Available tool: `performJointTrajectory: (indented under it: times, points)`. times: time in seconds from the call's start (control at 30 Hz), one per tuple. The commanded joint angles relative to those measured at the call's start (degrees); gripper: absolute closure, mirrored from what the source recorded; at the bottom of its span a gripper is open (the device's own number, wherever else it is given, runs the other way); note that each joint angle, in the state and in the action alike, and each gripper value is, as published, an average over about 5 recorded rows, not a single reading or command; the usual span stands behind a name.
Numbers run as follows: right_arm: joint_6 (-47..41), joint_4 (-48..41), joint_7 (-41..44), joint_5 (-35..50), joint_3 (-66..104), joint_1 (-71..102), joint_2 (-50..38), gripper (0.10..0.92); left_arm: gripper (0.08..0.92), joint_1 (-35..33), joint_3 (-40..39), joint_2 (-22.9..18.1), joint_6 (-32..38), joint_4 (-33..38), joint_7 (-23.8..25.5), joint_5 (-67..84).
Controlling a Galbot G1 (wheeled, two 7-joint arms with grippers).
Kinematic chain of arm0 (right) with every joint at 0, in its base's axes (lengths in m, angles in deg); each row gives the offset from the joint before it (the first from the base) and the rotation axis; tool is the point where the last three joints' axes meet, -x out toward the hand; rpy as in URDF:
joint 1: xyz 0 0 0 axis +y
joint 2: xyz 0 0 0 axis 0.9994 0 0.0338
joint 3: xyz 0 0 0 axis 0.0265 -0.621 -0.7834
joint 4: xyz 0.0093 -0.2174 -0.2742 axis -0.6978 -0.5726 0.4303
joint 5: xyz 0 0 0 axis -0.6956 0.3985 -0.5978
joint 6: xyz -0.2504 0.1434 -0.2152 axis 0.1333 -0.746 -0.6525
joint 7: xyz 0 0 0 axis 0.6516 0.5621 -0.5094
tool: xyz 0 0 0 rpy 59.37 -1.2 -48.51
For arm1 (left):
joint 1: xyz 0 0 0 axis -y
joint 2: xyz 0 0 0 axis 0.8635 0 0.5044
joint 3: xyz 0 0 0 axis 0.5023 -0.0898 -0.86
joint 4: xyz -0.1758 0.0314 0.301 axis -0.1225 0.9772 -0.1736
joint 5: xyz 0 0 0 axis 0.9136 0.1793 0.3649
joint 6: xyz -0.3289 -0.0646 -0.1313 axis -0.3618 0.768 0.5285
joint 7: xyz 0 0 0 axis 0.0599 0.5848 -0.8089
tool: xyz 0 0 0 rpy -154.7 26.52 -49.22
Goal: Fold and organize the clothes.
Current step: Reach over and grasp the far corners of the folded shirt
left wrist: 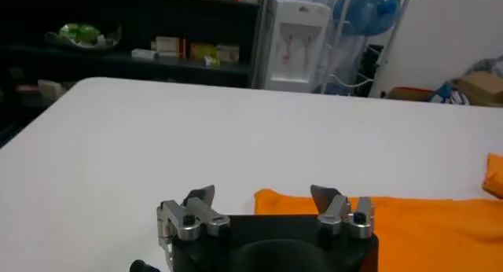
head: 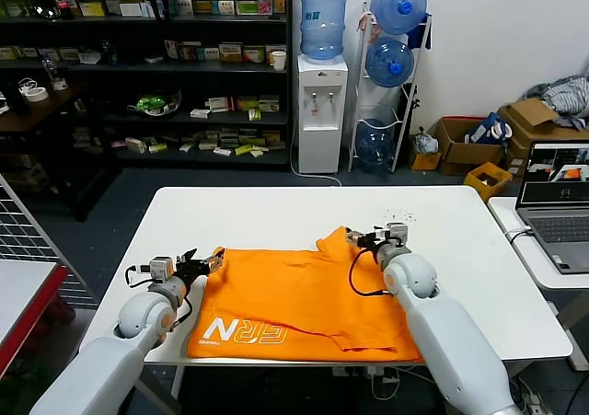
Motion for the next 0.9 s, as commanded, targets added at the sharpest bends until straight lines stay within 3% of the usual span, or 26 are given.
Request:
performJointTrajectory:
  times: [0.03, 0.53, 0.7, 0.9]
  points:
    - [-2.0, -10.8, 1.0, -0.6, -3.3, -7.3, 3.9, 0.203, 0.177, 7.7, -4.9, -0.4, -2.1, -7.0, 1.0, 1.2]
    - [-2.3, -11.6, 1.8, -1.0, -3.4, -6.6, 4.3, 0.221, 0.177, 7.5, -6.0, -1.1, -2.4, -7.8, 0.7, 0.1]
    - [-3.0, -11.7, 1.6, -0.9, -3.5, -6.5, 4.4, 0.325, 0.194, 7.4, -6.3, -1.1, -2.5, -7.7, 0.4, 0.1]
    - [-2.9, -11.2, 1.8, -0.9, -3.5, -6.2, 4.2, 0.499, 0.345, 7.2, -6.3, -1.2, -2.5, -7.8, 0.4, 0.0]
